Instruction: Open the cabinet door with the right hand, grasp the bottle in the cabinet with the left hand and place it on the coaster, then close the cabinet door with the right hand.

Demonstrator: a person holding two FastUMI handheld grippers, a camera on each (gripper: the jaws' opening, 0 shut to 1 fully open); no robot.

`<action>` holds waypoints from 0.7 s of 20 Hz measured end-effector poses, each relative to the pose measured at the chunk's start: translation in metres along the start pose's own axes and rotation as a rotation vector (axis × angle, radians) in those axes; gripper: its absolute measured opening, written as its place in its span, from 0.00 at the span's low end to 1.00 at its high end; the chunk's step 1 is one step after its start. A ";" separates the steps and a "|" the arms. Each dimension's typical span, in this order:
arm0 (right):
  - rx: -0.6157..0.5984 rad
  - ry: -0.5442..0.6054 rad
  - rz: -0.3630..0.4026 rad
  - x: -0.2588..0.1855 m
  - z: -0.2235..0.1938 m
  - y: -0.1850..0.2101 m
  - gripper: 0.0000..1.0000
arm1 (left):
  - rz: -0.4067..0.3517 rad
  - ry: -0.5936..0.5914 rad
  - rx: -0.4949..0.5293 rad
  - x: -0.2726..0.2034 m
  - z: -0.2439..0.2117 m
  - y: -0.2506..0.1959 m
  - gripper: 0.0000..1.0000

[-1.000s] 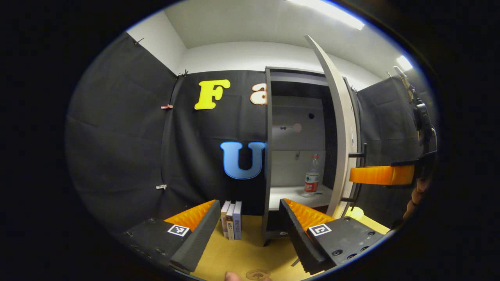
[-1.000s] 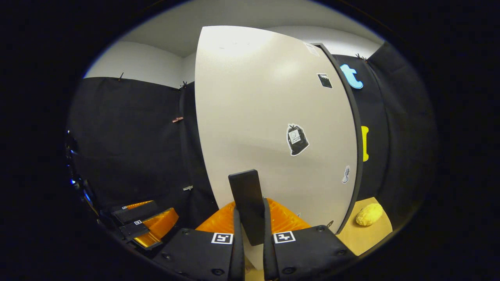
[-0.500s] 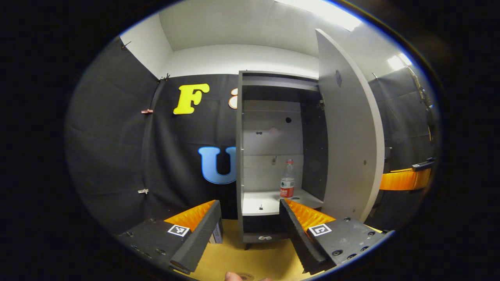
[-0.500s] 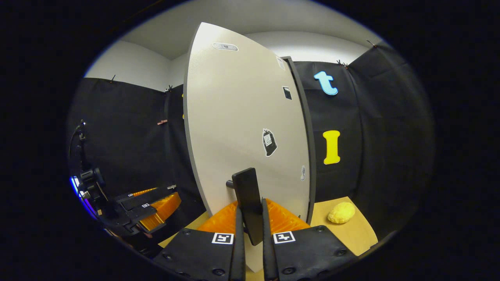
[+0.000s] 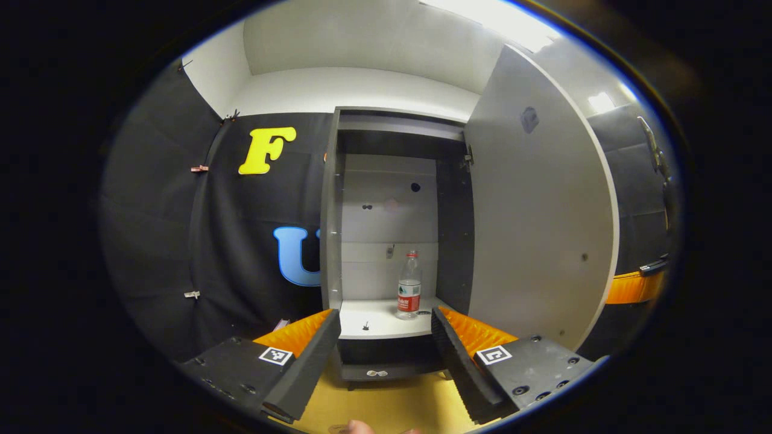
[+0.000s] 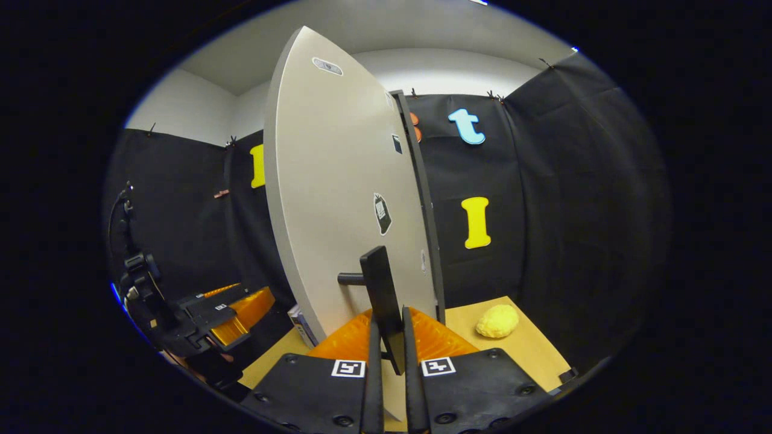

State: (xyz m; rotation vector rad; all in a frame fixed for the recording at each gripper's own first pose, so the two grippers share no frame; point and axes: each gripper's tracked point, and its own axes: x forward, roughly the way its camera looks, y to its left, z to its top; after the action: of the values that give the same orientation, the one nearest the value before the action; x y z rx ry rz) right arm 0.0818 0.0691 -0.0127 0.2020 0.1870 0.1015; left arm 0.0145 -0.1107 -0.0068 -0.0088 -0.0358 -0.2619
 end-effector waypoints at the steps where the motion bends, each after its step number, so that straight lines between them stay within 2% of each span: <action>1: -0.012 -0.008 -0.025 0.001 0.002 -0.006 0.16 | -0.006 0.000 0.001 0.002 -0.001 -0.003 0.95; 4: -0.025 -0.023 -0.091 0.002 0.005 -0.025 0.16 | -0.016 0.008 0.003 0.007 -0.002 -0.007 0.95; 5: -0.019 -0.024 -0.106 0.002 0.005 -0.028 0.05 | -0.020 0.010 0.004 0.008 -0.003 -0.008 0.95; 6: -0.014 -0.032 -0.117 0.001 0.006 -0.029 0.16 | -0.027 0.011 0.006 0.011 -0.003 -0.011 0.93; 10: -0.009 -0.063 -0.148 0.002 0.012 -0.036 0.16 | -0.050 0.010 0.012 0.021 -0.002 -0.020 0.95; 14: -0.033 -0.083 -0.112 0.007 0.016 -0.032 0.16 | -0.070 0.002 0.016 0.032 0.002 -0.030 0.93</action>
State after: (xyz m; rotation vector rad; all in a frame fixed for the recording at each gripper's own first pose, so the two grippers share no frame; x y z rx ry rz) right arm 0.0946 0.0353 -0.0053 0.1623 0.1138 -0.0155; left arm 0.0378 -0.1480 -0.0037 0.0083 -0.0361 -0.3321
